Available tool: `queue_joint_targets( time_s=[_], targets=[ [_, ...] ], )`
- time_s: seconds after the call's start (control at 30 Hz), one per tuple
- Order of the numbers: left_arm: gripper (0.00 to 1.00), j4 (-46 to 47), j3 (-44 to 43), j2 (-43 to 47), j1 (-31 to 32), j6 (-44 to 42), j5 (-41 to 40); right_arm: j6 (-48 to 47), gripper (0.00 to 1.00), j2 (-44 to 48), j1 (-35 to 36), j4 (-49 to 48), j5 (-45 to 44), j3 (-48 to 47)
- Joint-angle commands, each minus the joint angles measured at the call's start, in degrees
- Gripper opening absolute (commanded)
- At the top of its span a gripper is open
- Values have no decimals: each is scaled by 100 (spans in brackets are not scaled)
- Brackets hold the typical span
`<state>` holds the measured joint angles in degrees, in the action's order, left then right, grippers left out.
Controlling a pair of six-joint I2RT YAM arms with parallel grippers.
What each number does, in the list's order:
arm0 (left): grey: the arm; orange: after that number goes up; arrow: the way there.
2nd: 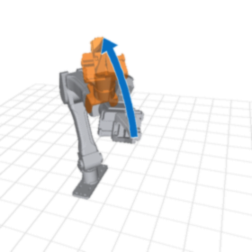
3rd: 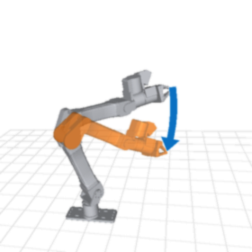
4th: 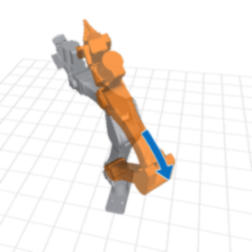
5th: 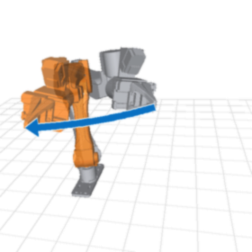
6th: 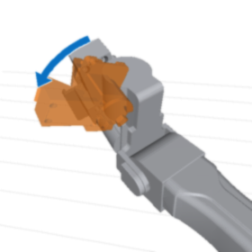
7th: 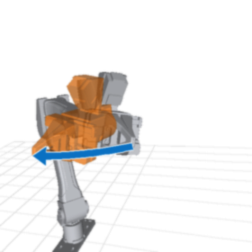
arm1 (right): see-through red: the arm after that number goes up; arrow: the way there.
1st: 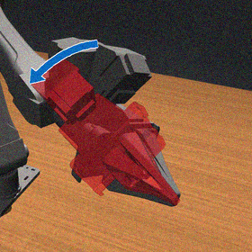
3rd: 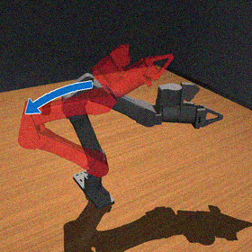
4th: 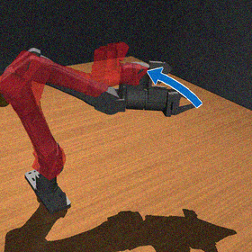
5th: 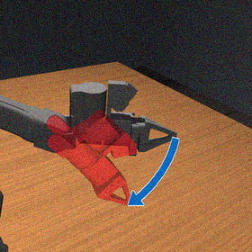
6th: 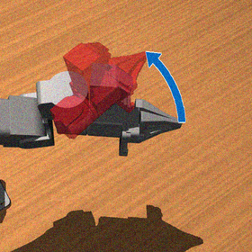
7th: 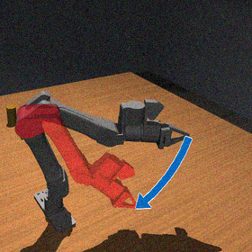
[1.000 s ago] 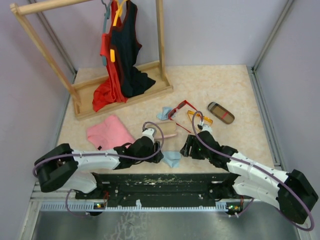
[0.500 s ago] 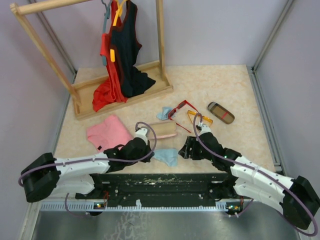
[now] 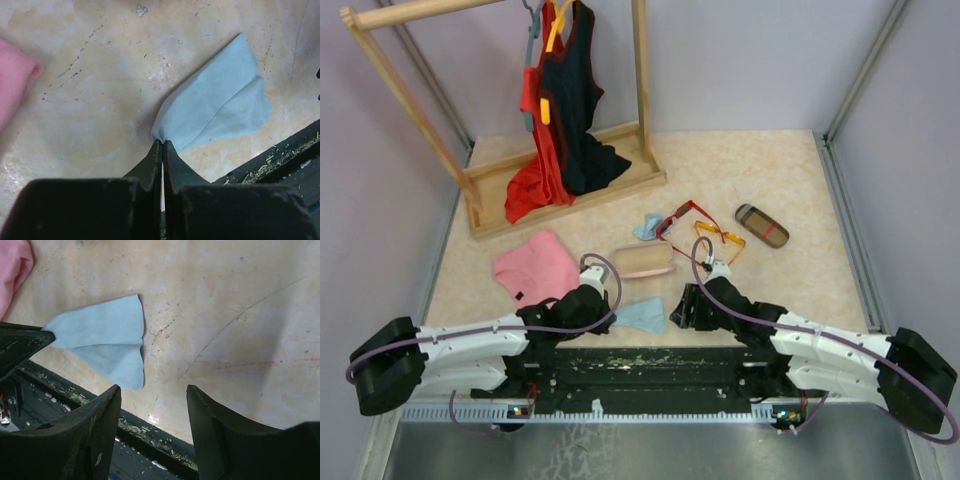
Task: Organize the sunglasses
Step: Fold the glasses cleaning cloth at the center of the board.
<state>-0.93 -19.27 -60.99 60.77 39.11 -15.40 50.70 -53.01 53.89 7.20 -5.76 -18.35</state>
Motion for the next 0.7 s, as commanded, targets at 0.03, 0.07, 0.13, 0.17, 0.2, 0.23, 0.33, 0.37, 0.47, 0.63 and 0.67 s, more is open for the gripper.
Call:
queue_joint_targets(
  time_s=[0.03,0.07,0.13,0.17,0.2,0.23,0.33,0.37,0.47,0.63,0.67],
  targets=[
    [0,28,37,46,31,68,20,312,58,-178,61,-308,-119,24],
    [1,57,30,23,29,50,24,315,59,-277,65,-425,-2,32],
    [0,95,15,-25,27,43,44,303,59,-516,65,-660,204,-7],
    [0,106,11,-34,31,39,46,293,59,-646,61,-732,250,-32],
    [1,110,3,-48,31,32,39,291,58,-767,60,-823,288,-84],
    [1,109,-17,-52,29,29,33,268,55,-864,60,-921,363,-120],
    [0,23,-67,32,31,24,5,164,50,-1146,61,-1199,610,-225],
    [0,3,-76,87,31,17,-9,115,48,-1232,60,-1229,654,-264],
    [1,-29,-100,296,31,-51,-69,-22,43,-1432,60,-1290,677,-379],
    [0,-13,-281,380,21,-202,-236,25,43,-1432,61,-1354,228,-394],
    [1,-20,-302,342,23,-202,-255,38,43,-1450,54,-1387,163,-408]
  ],
)
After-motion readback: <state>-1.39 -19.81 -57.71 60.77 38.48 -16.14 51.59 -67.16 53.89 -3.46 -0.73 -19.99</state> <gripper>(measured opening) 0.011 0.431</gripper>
